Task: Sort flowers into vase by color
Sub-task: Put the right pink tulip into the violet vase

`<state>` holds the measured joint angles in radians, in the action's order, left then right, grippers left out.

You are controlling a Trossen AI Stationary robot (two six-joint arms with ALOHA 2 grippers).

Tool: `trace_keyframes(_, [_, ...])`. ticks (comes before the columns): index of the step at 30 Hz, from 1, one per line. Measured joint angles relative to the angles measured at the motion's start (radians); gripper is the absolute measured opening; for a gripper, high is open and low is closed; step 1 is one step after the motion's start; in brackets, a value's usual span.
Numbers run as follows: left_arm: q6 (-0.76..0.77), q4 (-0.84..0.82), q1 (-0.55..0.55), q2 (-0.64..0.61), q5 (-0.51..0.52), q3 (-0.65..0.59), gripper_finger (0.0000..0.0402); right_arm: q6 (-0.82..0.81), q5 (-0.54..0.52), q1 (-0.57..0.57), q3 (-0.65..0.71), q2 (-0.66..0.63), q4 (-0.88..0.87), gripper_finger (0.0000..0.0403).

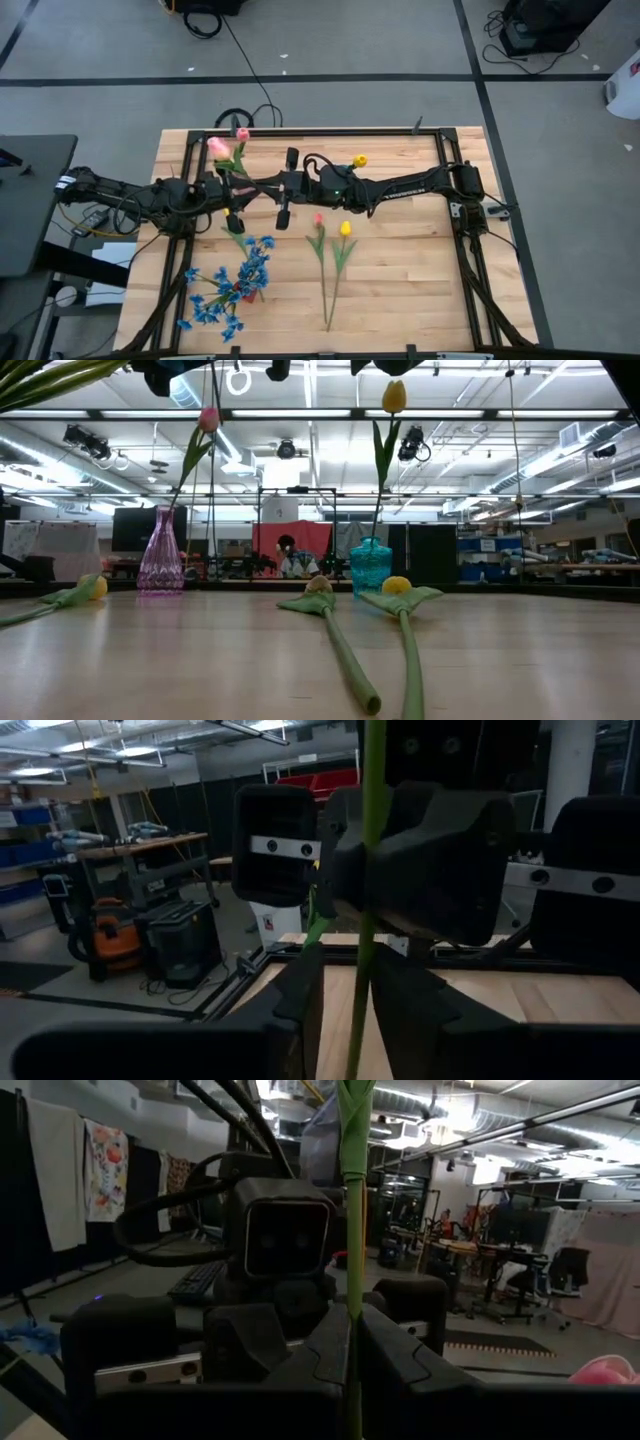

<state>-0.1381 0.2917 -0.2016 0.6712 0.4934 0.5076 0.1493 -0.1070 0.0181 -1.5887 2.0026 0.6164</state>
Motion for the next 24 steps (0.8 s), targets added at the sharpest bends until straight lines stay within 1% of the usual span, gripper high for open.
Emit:
trace_keyframes(2, [-0.013, 0.004, 0.000, 0.000, 0.000, 0.000, 0.0074, 0.000, -0.001, 0.000, 0.000, 0.000, -0.007, 0.0025])
trace_keyframes(5, [-0.029, 0.002, 0.000, 0.000, -0.002, 0.000, 0.0025, 0.000, -0.004, 0.000, 0.000, 0.000, -0.014, 0.0025])
trace_keyframes(6, [-0.034, 0.000, 0.000, 0.000, -0.002, 0.000, 0.0015, 0.000, -0.005, -0.001, 0.000, 0.000, -0.018, 0.0026])
trace_keyframes(8, [-0.034, -0.004, 0.000, 0.000, 0.000, 0.000, 0.0012, -0.004, -0.016, 0.000, 0.000, 0.000, -0.024, 0.0031])
trace_keyframes(10, [-0.032, -0.011, 0.000, -0.002, 0.008, 0.000, 0.0011, -0.022, -0.049, 0.004, 0.000, 0.000, -0.028, 0.0042])
trace_keyframes(13, [-0.014, -0.040, 0.000, -0.016, 0.010, 0.000, 0.0006, -0.027, -0.079, 0.008, 0.000, -0.001, -0.046, 0.0070])
trace_keyframes(16, [-0.015, -0.068, 0.000, -0.055, 0.020, 0.000, 0.0006, -0.044, -0.083, 0.013, 0.000, -0.022, -0.092, 0.0111])
trace_keyframes(21, [-0.015, -0.164, 0.000, -0.194, 0.036, 0.000, 0.0006, -0.062, -0.087, 0.025, 0.000, -0.089, -0.210, 0.0175])
trace_keyframes(24, [-0.009, -0.243, 0.000, -0.277, 0.038, -0.006, 0.0006, -0.078, -0.139, 0.043, 0.000, -0.135, -0.302, 0.0200])
